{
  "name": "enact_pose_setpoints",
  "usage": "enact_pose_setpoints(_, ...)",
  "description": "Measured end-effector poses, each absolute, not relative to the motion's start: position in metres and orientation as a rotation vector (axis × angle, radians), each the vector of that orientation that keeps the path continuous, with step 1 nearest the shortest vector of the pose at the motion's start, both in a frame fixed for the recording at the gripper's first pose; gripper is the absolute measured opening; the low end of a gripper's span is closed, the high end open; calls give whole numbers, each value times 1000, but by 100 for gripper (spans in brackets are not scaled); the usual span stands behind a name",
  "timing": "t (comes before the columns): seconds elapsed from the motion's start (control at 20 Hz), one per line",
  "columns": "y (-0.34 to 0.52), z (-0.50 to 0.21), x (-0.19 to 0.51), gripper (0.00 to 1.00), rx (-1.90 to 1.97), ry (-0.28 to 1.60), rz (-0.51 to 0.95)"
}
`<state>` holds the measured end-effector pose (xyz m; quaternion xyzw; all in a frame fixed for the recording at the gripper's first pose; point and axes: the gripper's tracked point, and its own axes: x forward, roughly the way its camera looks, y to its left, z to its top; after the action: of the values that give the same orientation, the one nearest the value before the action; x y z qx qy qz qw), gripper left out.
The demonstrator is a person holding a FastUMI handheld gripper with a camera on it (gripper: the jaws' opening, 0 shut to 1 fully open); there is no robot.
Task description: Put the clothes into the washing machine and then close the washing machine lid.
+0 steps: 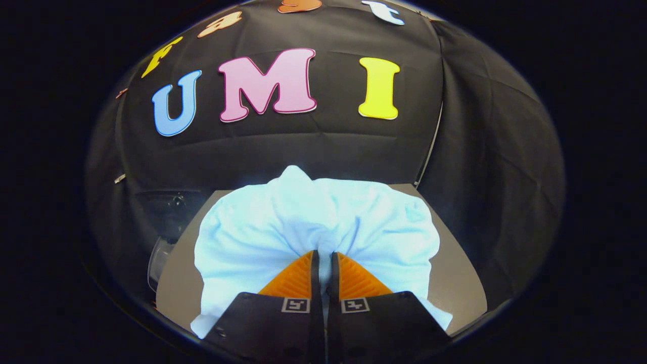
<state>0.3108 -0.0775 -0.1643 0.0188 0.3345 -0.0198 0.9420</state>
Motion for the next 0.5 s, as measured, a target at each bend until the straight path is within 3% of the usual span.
enact_pose_setpoints(0.3, -73, -137, 310, 8, 168, 634, -55)
enact_pose_setpoints(0.5, -49, -102, 314, 7, 204, 589, 21)
